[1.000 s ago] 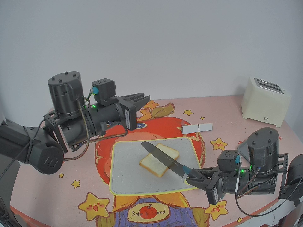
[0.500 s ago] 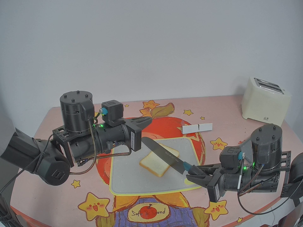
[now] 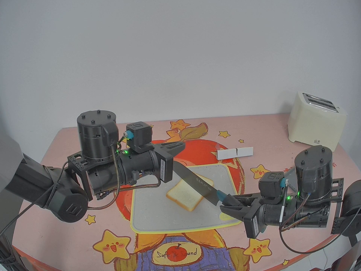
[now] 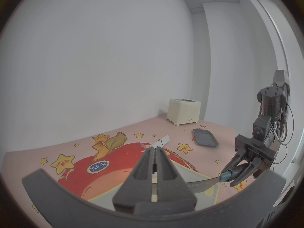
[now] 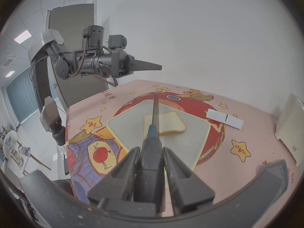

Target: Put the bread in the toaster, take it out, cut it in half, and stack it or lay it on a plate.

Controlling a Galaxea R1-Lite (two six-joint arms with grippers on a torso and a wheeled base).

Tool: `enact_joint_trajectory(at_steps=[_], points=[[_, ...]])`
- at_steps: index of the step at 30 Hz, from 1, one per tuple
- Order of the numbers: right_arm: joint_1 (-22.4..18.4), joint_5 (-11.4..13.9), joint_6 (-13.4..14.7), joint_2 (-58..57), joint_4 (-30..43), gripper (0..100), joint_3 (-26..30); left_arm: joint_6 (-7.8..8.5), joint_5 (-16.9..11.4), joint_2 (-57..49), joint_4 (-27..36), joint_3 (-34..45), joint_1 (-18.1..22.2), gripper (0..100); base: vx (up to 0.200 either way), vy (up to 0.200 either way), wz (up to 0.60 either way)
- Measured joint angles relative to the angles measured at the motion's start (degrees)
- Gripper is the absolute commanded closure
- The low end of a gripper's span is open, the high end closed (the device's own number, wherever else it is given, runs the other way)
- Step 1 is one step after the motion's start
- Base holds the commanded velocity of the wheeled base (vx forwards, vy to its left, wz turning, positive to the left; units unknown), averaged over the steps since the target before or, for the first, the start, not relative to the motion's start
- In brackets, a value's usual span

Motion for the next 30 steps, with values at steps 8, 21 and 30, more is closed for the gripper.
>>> enact_joint_trajectory(at_steps=[8, 21, 30], points=[[-0.22, 0.0, 0.02, 1.32, -0.17, 100, 0.05, 0.0, 0.04, 1.12, 0.02, -0.22, -1.02, 100, 0.0, 0.0, 0.0], [-0.37, -0.11, 0.05, 2.41, -0.24, 100, 0.0, 0.11, 0.11, 3.96, -1.87, 0.71, -2.79, 100, 0.0, 0.0, 0.0], [-0.37, -0.11, 0.05, 2.56, -0.24, 100, -0.05, -0.06, 0.3, 5.16, -3.95, 1.9, -2.79, 100, 0.0, 0.0, 0.0]])
